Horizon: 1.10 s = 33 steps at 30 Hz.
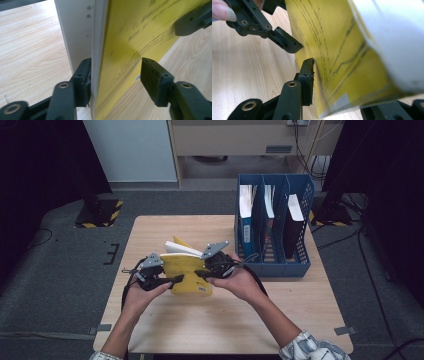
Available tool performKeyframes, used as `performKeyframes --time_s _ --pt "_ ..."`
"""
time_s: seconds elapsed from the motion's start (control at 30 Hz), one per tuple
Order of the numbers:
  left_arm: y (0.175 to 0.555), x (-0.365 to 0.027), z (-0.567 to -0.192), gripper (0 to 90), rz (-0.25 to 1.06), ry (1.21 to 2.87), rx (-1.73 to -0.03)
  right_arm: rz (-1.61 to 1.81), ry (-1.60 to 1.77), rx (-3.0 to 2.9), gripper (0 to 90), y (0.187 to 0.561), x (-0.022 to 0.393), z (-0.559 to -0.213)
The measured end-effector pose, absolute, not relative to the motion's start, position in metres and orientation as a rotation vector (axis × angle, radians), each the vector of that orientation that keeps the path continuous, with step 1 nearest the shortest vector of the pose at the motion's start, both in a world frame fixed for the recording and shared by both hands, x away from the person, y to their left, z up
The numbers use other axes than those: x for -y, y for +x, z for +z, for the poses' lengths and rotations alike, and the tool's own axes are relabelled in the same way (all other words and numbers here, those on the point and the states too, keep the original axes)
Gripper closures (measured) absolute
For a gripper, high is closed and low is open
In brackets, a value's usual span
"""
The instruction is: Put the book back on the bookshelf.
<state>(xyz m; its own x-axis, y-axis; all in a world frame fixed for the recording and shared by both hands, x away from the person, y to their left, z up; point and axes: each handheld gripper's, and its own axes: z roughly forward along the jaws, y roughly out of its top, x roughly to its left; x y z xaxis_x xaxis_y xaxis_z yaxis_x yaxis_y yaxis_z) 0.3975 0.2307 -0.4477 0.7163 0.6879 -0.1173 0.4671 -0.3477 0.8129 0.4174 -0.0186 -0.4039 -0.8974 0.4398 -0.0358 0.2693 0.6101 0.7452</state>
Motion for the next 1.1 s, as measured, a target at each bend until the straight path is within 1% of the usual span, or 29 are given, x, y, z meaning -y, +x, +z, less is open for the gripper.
performKeyframes --time_s 0.1,0.27,0.5,0.63,0.8,0.9,1.1 --pt "0.397 -0.233 -0.448 34.9 0.304 2.006 -0.886 1.168 0.569 -2.619 64.7 0.418 0.018 -0.404" --pt "0.395 -0.235 -0.448 29.0 0.311 1.99 -0.888 1.177 0.566 -2.619 64.5 0.417 0.017 -0.403" --pt "0.387 -0.239 -0.453 21.7 0.352 1.983 -0.909 1.186 0.575 -2.625 64.6 0.416 0.016 -0.402" --pt "0.381 -0.242 -0.46 15.6 0.385 1.973 -0.933 1.192 0.576 -2.626 64.7 0.416 0.016 -0.402" --pt "0.375 -0.248 -0.475 8.7 0.391 1.977 -0.967 1.198 0.576 -2.625 64.7 0.416 0.016 -0.402" --pt "0.374 -0.252 -0.482 6.3 0.381 2.008 -0.98 1.199 0.578 -2.626 64.0 0.415 0.016 -0.402" --pt "0.37 -0.259 -0.493 6.2 0.364 2.067 -0.991 1.205 0.578 -2.628 63.7 0.415 0.016 -0.401"
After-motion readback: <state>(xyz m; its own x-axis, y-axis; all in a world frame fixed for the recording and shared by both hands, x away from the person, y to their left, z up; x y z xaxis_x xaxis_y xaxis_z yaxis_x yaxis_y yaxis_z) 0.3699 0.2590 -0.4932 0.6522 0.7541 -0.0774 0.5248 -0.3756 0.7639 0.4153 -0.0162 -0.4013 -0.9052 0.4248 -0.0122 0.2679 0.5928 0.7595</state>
